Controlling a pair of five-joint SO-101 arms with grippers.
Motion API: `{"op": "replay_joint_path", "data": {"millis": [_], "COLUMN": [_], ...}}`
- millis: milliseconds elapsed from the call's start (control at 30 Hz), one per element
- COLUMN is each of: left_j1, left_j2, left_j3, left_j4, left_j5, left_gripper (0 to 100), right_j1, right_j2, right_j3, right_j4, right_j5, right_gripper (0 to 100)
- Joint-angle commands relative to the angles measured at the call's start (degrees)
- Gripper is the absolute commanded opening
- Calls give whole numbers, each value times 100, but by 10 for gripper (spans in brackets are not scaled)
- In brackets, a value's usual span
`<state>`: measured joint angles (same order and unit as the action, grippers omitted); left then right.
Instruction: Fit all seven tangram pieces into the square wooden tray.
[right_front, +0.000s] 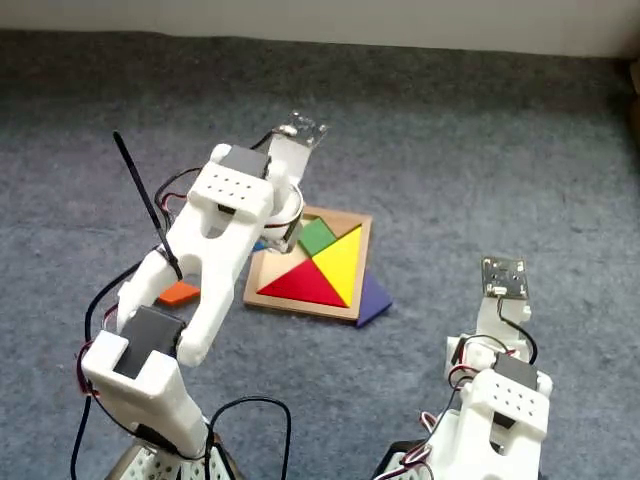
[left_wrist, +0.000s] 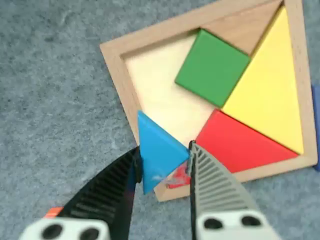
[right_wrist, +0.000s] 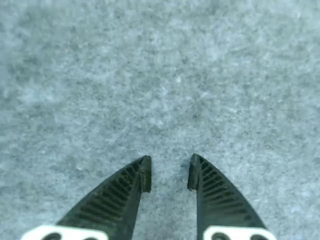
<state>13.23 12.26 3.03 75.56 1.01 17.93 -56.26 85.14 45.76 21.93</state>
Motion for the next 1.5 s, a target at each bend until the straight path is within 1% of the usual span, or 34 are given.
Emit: {"op": "replay_joint_path", "data": {"millis": [0,100,200,267,367,567,667,733,867,933,1067,1233,1467], "left_j1": [119,119,119,127,171,505,523,444,163,48,-48,-119,-171], "left_j2": [330,884,1279,1437,1552,1543,1534,1534,1534,1543,1622,1947,2440], "left_j3": [-286,-576,-936,-1165,-1358,-1402,-1543,-1745,-2255,-2378,-2369,-2255,-2255], "left_j4": [-360,-360,-185,44,167,176,325,580,1108,1248,1108,756,466], "left_j5": [475,589,615,914,1231,1284,1284,1284,1240,1240,1222,818,782], "left_gripper": [24,47,128,174,218,268,270,268,210,191,190,185,185], "right_j1": [163,163,163,163,163,163,163,163,163,163,163,163,163], "right_j2": [31,31,31,31,31,31,31,31,31,31,31,31,31], "right_j3": [-22,-22,-22,-22,-22,-22,-22,-22,-22,-22,-22,-22,-22], "right_j4": [-84,-84,-84,-84,-84,-84,-84,-84,-84,-84,-84,-84,-84], "right_j5": [-9,-9,-9,-9,-9,-9,-9,-9,-9,-9,-9,-9,-9], "right_gripper": [134,134,134,134,134,134,134,134,134,134,134,134,134]}}
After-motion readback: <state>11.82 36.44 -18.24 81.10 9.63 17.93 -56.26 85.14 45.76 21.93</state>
